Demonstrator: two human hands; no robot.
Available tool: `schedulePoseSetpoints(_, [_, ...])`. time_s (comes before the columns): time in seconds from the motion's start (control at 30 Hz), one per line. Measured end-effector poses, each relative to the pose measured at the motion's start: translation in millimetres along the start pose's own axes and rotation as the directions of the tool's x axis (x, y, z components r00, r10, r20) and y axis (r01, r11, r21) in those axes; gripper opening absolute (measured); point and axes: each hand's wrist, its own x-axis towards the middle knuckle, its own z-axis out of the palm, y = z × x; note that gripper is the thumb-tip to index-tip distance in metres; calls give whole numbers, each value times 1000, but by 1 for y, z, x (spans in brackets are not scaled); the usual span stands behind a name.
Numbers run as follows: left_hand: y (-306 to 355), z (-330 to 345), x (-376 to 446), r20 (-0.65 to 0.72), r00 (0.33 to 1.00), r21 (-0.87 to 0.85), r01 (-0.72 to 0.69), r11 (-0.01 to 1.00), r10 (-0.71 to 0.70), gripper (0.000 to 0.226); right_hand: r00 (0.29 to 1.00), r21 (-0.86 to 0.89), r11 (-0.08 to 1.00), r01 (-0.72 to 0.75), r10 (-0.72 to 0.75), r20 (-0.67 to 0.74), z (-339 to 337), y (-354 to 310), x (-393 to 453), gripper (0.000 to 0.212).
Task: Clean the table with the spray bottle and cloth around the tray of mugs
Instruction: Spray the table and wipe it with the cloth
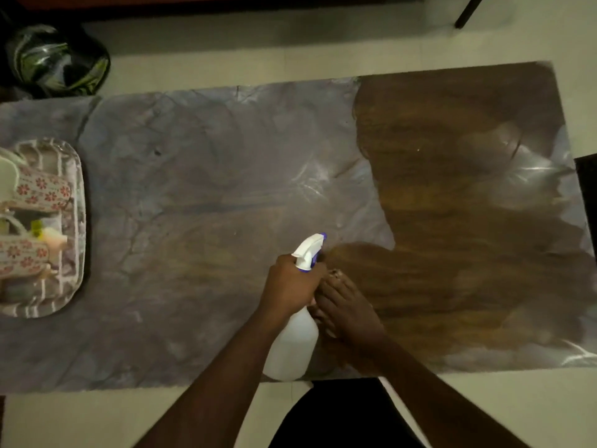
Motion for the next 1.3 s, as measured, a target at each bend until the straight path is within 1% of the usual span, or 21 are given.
schedulePoseSetpoints(0.03, [7, -4, 4, 5, 1000, 5, 18, 1000, -18, 3, 1000, 2, 1000, -21, 21, -12, -8, 18, -9, 55])
schedulePoseSetpoints(0.1, [20, -11, 15, 25, 999, 44, 32, 999, -33, 20, 961, 39, 966, -255, 258, -97, -24, 54, -11, 60])
schedulePoseSetpoints(0.2, [30, -14, 35, 47, 998, 60, 37, 998, -40, 4, 727, 118, 739, -664, 674, -133, -29, 72, 33, 49])
schedulePoseSetpoints(0.23, [34, -15, 39, 32, 999, 53, 38, 998, -40, 9, 669, 128, 685, -717, 728, -147, -23, 66, 51, 50])
schedulePoseSetpoints(0.27, [38, -14, 41, 16, 999, 47, 40, 998, -41, 15, 679, 133, 694, -707, 720, -147, -16, 57, 68, 50])
schedulePoseSetpoints(0.3, [43, -14, 44, 3, 999, 39, 47, 998, -47, 15, 757, 126, 767, -629, 641, -126, -9, 47, 80, 49])
schedulePoseSetpoints(0.37, [55, -14, 46, 8, 997, 6, 72, 997, -72, 7, 955, 91, 953, -290, 294, -29, -5, 29, 80, 49])
schedulePoseSetpoints(0.43, [61, -17, 46, 35, 996, 3, 80, 997, -80, 16, 998, 81, 996, -25, 20, 63, -20, 42, 67, 52])
schedulePoseSetpoints(0.47, [64, -21, 46, 37, 996, 24, 76, 997, -77, 25, 997, 75, 997, -4, -1, 75, -28, 54, 60, 54])
schedulePoseSetpoints(0.57, [70, -35, 48, 10, 997, 91, 74, 993, -75, 29, 940, 84, 941, -327, 316, 127, -46, 84, 54, 67])
schedulePoseSetpoints(0.67, [76, -41, 59, 67, 995, 98, 69, 993, -76, 17, 732, 116, 727, -677, 682, -3, -54, 86, 96, 51])
schedulePoseSetpoints(0.73, [82, -41, 73, 99, 993, 153, 45, 987, -61, 18, 639, 207, 638, -742, 766, -67, -53, 73, 144, 47])
schedulePoseSetpoints(0.8, [88, -40, 87, 64, 997, 197, 28, 980, -41, 31, 744, 189, 738, -648, 667, -53, -45, 54, 174, 45])
schedulePoseSetpoints(0.87, [98, -39, 98, 38, 998, 175, 39, 984, -46, 33, 928, 160, 914, -372, 372, 31, -38, 31, 166, 43])
schedulePoseSetpoints(0.93, [104, -40, 108, 70, 996, 99, 52, 994, -59, 24, 994, 136, 986, -93, 100, -40, -41, 46, 138, 61])
schedulePoseSetpoints(0.97, [107, -41, 113, 82, 995, 73, 56, 996, -62, 21, 995, 128, 987, -94, 99, -33, -46, 63, 126, 77])
schedulePoseSetpoints(1.03, [111, -44, 123, 43, 997, 75, 59, 995, -63, 15, 940, 130, 931, -340, 341, 16, -51, 93, 116, 96])
schedulePoseSetpoints(1.13, [117, -44, 138, -25, 999, 81, 44, 996, -43, 19, 698, 170, 714, -680, 700, -147, -54, 102, 163, 59])
schedulePoseSetpoints(1.2, [125, -43, 148, -9, 1000, 46, 25, 999, -25, 22, 610, 248, 612, -751, 787, -94, -53, 91, 208, 49])
schedulePoseSetpoints(1.23, [129, -43, 154, 15, 1000, 38, 20, 999, -21, 19, 645, 279, 617, -735, 764, 9, -51, 85, 223, 50])
schedulePoseSetpoints(1.3, [135, -43, 160, 52, 999, 64, 5, 998, -8, 15, 834, 315, 778, -544, 544, 96, -36, 68, 216, 52])
